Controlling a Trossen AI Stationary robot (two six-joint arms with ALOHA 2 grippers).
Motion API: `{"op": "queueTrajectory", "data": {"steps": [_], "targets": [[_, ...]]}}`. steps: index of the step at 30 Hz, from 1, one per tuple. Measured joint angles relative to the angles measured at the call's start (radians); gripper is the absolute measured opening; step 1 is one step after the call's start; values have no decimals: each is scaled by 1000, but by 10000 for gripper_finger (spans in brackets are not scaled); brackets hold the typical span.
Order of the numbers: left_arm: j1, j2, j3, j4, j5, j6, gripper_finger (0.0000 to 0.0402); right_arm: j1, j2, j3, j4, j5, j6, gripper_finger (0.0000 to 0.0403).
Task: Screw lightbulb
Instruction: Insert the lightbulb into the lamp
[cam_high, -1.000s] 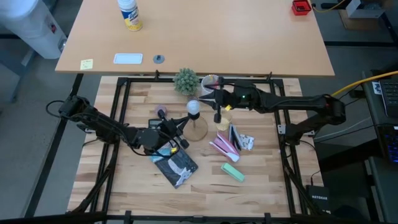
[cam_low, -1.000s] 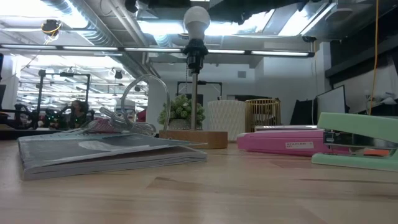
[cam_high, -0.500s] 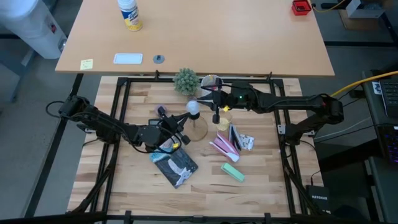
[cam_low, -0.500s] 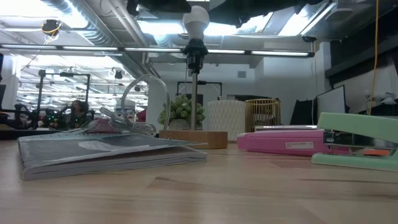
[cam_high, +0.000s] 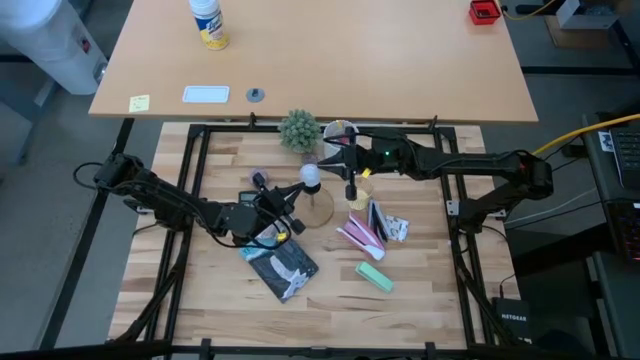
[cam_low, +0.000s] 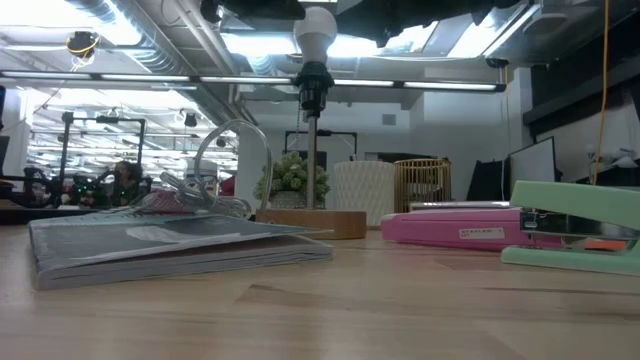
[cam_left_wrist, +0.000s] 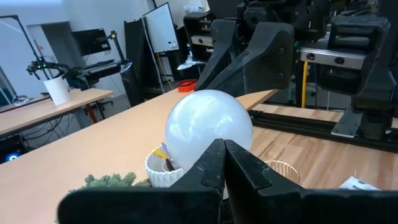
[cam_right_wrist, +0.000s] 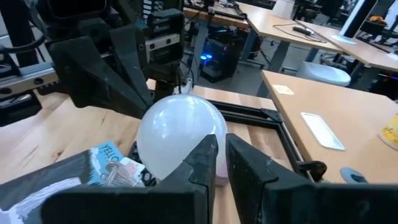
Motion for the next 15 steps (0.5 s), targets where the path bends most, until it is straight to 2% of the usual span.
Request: {"op": "queueTrajectory", "data": {"steps": [15], "targets": [[-8, 0, 0, -8, -16, 0, 1, 1, -2, 0, -8, -16, 2, 44]]}}
